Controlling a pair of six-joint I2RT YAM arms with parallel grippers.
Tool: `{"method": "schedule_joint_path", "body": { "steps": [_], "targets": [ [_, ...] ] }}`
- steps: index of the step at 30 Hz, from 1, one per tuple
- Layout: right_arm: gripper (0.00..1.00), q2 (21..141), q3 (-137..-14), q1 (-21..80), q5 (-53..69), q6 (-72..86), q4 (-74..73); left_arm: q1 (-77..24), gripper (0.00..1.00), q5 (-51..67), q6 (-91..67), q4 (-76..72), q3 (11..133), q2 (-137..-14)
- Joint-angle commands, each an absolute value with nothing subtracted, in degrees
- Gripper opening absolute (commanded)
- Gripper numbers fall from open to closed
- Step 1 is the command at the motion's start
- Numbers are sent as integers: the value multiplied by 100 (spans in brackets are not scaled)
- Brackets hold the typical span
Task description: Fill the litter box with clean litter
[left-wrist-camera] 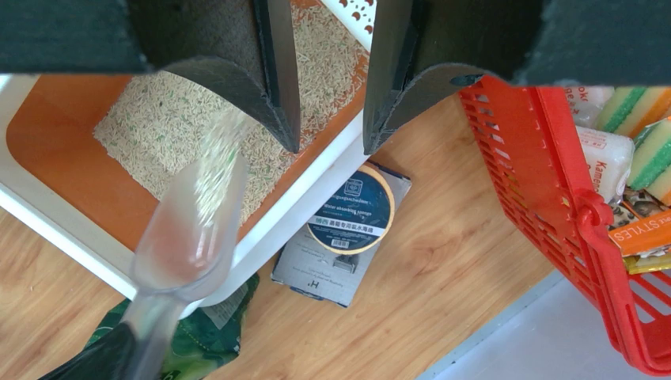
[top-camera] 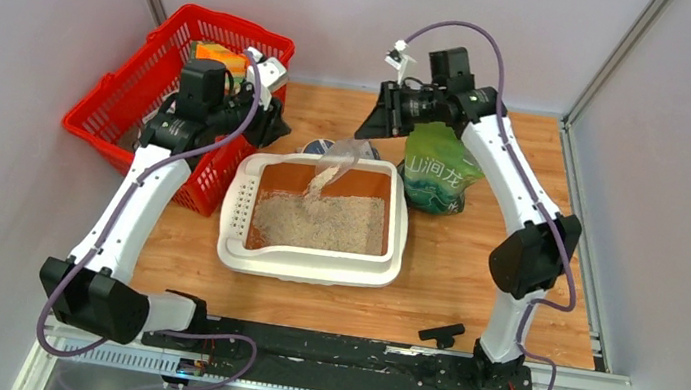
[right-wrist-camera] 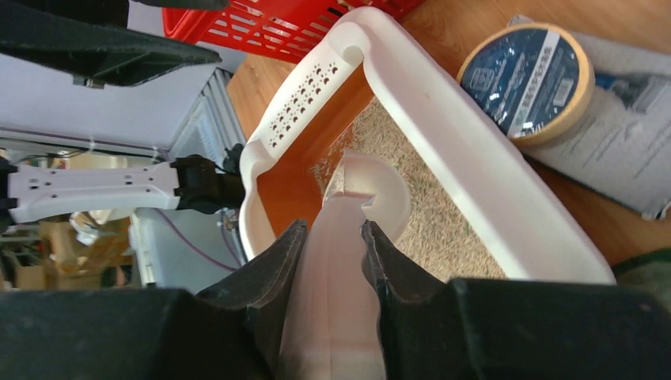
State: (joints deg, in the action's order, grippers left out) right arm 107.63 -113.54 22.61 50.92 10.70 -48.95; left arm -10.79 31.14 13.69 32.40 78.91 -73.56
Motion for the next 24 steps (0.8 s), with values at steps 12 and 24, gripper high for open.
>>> {"method": "schedule_joint_path", "body": {
  "steps": [12,24],
  "targets": [
    [0,10927,-12981,2698,3946,-1862,-5782,-1028,43,3321,1266,2830,7690,-7145],
    [0,8255,-11191,1443,4052,-1117,-5678,-1581,47,3947,1641,2935,8516,-8164]
  ]
}}
